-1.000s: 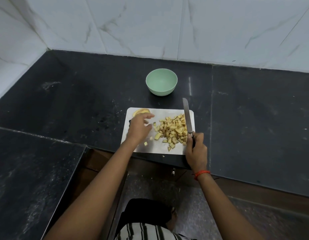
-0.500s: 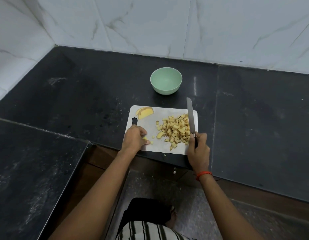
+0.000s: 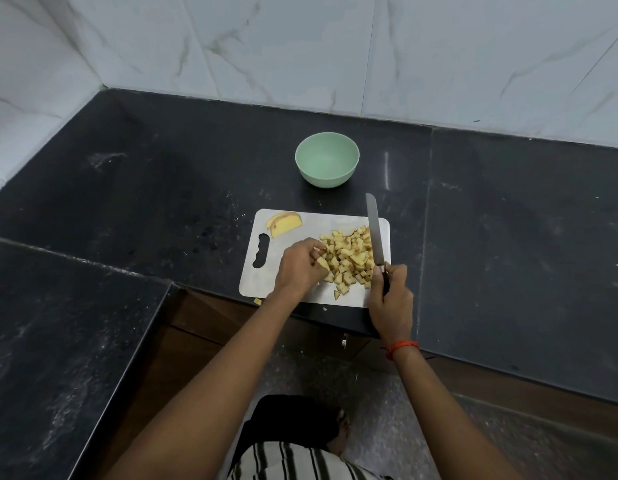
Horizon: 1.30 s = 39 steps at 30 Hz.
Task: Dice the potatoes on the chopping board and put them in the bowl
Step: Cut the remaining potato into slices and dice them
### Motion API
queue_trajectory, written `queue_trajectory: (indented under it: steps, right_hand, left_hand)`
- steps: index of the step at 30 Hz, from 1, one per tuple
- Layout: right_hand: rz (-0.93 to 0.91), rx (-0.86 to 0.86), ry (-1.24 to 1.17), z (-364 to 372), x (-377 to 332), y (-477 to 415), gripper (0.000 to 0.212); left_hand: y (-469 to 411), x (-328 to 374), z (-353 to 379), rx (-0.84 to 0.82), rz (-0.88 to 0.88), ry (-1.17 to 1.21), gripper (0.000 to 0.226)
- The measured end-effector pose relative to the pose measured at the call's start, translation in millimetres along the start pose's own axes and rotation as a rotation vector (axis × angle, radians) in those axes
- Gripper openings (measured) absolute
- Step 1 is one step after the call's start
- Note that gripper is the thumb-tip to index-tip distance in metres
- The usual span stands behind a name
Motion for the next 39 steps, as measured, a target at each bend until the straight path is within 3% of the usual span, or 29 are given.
queue_trajectory:
  steps: [6,8,11,14,21,26,31,35,37,39]
  right_hand:
    - [0.003,0.001,-0.008,-0.3,1.2,-0.1,0.018]
    - [0.006,0.0,-0.012,-0.9,0.6,0.2,0.018]
    - [-0.003,-0.001,-0.012,-0.9,-1.9,0.7,0.02]
    - [-0.004,-0.004,-0.014,0.4,-2.0,0.0,0.018]
    - [-0.005,-0.004,-0.015,0.3,-0.7,0.4,0.016]
    - [-0.009,-0.005,-0.013,1.2,-1.1,0.3,0.016]
    - [-0.006,-0.012,-0.009,1.6,-0.4,0.6,0.016]
    - [-0.007,-0.01,-0.003,1.5,-1.0,0.2,0.016]
    - [0.002,-0.008,-0.006,1.2,-0.6,1.0,0.017]
    - [0.008,-0.008,-0.01,1.4,0.2,1.4,0.017]
  left_hand:
    - [9.1,-3.3,-19.5,0.055,0.068,0.196,0.046]
    - [13.6,-10.9,-34.5,0.084,0.044,0.104,0.038]
    - [16.9,-40.4,-56.6,-0.024,-0.114,-0.303,0.015]
    - [25.9,-68.3,-77.0,-0.131,-0.288,-0.578,0.015]
    - [38.2,-73.3,-71.5,-0.3,-0.401,-0.622,0.032]
    - [40.9,-65.5,-69.3,-0.296,-0.389,-0.661,0.035]
    - [38.2,-59.1,-71.1,-0.229,-0.352,-0.63,0.034]
    - [19.4,-28.2,-59.6,-0.188,-0.174,-0.298,0.01]
    - [12.9,-15.3,-53.8,-0.173,-0.073,-0.198,0.017]
    - [4.7,-15.2,-57.1,-0.058,-0.019,-0.147,0.028]
Point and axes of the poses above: each hand's wrist, its own y-axis away from the middle knuckle, its own z-axis out of the palm, x = y × z, the point moved 7 cm from there along -y, towards the middle knuckle, and after that the axes turned 9 degrees about -y, right-handed, at the moved point
